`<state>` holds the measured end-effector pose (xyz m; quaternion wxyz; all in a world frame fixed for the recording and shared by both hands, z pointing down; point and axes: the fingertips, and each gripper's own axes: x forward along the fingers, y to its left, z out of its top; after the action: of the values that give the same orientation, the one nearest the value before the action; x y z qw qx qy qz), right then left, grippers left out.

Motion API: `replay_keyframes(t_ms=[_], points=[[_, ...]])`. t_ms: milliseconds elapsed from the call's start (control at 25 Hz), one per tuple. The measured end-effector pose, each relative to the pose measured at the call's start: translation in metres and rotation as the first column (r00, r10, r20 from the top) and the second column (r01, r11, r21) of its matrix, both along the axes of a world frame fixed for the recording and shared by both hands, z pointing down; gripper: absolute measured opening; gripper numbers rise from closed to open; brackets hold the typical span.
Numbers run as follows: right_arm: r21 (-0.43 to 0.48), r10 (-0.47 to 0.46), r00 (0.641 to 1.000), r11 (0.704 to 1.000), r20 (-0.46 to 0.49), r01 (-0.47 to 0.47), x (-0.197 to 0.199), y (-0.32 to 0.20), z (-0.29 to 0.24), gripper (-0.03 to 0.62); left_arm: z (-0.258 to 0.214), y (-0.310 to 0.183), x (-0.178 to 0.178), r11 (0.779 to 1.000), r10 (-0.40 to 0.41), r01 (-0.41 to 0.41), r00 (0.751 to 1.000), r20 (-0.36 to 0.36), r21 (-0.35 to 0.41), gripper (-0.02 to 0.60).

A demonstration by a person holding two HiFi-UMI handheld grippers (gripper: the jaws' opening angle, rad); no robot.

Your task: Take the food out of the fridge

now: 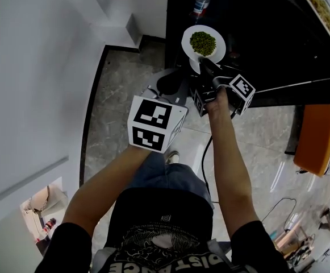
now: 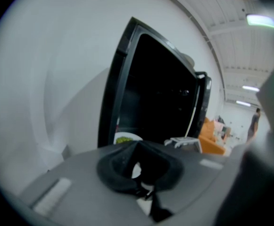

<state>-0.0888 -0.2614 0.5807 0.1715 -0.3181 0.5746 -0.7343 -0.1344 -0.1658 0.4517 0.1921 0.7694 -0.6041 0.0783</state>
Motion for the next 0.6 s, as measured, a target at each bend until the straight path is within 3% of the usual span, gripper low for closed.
replay_keyframes(t_ms=[240,600], points=[[-0.009,-0.02,1.0,1.0,0.021,0.02,-0.001,0.001,-0.002,0.012,0.003,-0.001,0.002,1.0,-0.004,0.004,1.0,-0.001,-0.012,0.003],[0.14,-0.055,0.997,0.989,0.048,0.048,0.008,0.009,-0.016,0.009,0.002,0.008,0.012,1.0,-0.005,0.005,1.0,0.005,-0.022,0.003]])
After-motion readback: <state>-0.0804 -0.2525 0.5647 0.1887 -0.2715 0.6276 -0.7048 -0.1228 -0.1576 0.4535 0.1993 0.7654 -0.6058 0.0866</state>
